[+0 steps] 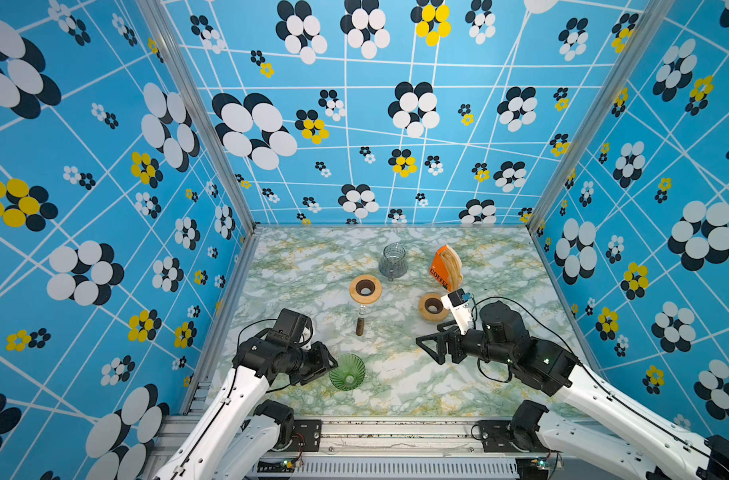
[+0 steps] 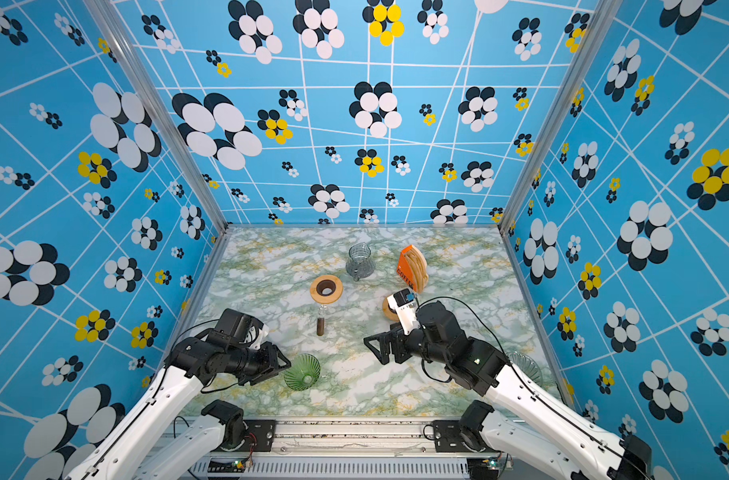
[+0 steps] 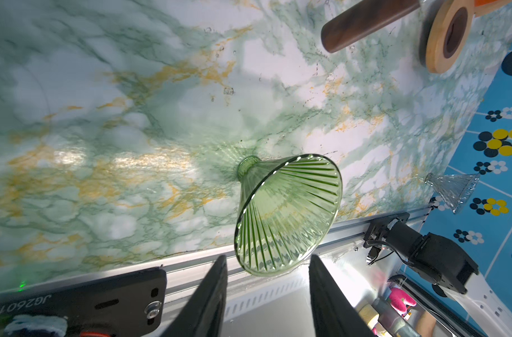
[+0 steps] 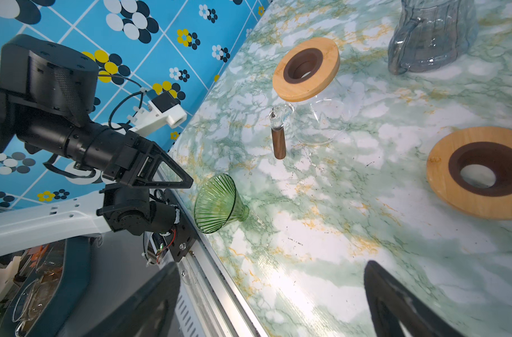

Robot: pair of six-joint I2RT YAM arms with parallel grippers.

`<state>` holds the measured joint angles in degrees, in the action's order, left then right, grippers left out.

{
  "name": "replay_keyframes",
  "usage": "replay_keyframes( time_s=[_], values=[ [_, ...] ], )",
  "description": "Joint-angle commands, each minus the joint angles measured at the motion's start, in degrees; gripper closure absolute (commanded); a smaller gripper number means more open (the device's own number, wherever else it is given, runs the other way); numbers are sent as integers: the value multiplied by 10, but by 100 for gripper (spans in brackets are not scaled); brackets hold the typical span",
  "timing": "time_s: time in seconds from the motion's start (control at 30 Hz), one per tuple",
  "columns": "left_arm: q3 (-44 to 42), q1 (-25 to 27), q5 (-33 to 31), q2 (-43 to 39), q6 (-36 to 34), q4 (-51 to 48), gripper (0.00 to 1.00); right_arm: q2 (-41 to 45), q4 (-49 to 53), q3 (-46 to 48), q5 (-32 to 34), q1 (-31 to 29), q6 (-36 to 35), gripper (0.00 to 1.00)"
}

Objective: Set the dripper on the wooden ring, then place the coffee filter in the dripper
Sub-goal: 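Move the left gripper down to the green ribbed glass dripper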

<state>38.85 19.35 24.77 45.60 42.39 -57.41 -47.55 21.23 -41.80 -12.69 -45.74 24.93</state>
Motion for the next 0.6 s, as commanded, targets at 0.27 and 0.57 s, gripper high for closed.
replay_keyframes(
  time_s=[0.27,0.57],
  values=[
    [-44,45,-7,27,51,28,53,-11,16,-4,-17,-4,-17,1],
    [-53,50,-5,44,60,57,56,-11,16,-3,-16,-4,-16,1]
  ],
)
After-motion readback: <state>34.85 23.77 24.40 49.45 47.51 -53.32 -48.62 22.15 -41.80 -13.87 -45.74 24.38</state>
